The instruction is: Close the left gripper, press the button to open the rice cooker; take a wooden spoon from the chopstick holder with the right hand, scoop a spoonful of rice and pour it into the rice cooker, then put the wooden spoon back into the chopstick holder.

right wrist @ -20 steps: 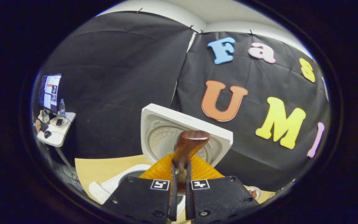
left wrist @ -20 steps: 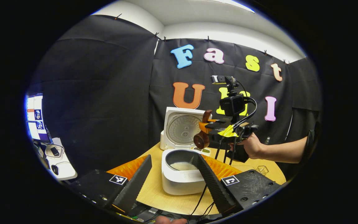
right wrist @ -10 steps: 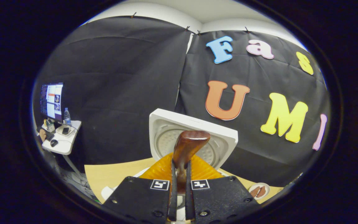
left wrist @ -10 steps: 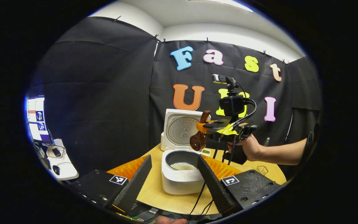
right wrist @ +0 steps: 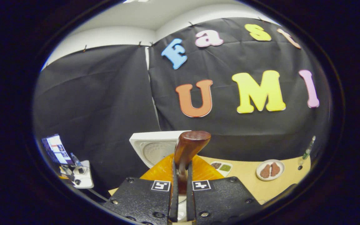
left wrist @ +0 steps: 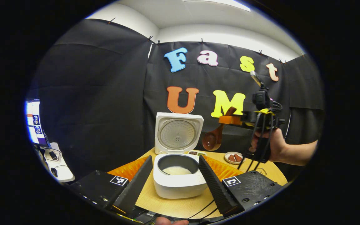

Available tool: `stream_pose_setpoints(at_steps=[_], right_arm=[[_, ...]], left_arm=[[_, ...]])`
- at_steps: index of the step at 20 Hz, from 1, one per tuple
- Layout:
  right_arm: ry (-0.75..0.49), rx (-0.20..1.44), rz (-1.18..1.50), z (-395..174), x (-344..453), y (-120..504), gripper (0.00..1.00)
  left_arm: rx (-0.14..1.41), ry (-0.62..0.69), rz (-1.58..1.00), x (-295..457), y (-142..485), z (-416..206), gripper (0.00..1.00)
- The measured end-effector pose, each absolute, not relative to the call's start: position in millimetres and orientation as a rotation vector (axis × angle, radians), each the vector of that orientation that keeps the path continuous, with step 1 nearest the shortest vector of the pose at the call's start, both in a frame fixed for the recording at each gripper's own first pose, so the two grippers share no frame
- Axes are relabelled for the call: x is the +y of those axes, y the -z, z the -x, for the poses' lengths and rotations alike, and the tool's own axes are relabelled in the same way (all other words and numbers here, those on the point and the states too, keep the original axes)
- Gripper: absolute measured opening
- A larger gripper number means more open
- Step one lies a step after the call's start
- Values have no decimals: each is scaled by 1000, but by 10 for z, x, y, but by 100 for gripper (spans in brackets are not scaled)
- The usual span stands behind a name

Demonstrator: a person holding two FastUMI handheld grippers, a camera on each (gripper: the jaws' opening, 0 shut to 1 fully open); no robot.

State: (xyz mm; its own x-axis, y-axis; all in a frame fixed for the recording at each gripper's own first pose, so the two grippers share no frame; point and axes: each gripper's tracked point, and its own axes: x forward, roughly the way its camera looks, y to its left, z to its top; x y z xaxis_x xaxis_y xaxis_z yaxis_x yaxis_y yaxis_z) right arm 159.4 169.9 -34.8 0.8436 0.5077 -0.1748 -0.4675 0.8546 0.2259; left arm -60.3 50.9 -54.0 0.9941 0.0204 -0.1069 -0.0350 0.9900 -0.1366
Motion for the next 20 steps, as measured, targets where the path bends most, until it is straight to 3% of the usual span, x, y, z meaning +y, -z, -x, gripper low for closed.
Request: stream_pose_setpoints(at_steps=[6, 14, 20], right_arm=[[-304, 199, -215, -1424, 289, 318, 12], [58, 289, -287, -1022, -1499, 1011, 12], [156, 358, -366, -1074, -1991, 1606, 12]], left_arm=[[109, 85, 129, 76, 549, 319, 94], [110, 225, 176, -570, 464, -148, 94], [146, 253, 161, -796, 485, -310, 94]])
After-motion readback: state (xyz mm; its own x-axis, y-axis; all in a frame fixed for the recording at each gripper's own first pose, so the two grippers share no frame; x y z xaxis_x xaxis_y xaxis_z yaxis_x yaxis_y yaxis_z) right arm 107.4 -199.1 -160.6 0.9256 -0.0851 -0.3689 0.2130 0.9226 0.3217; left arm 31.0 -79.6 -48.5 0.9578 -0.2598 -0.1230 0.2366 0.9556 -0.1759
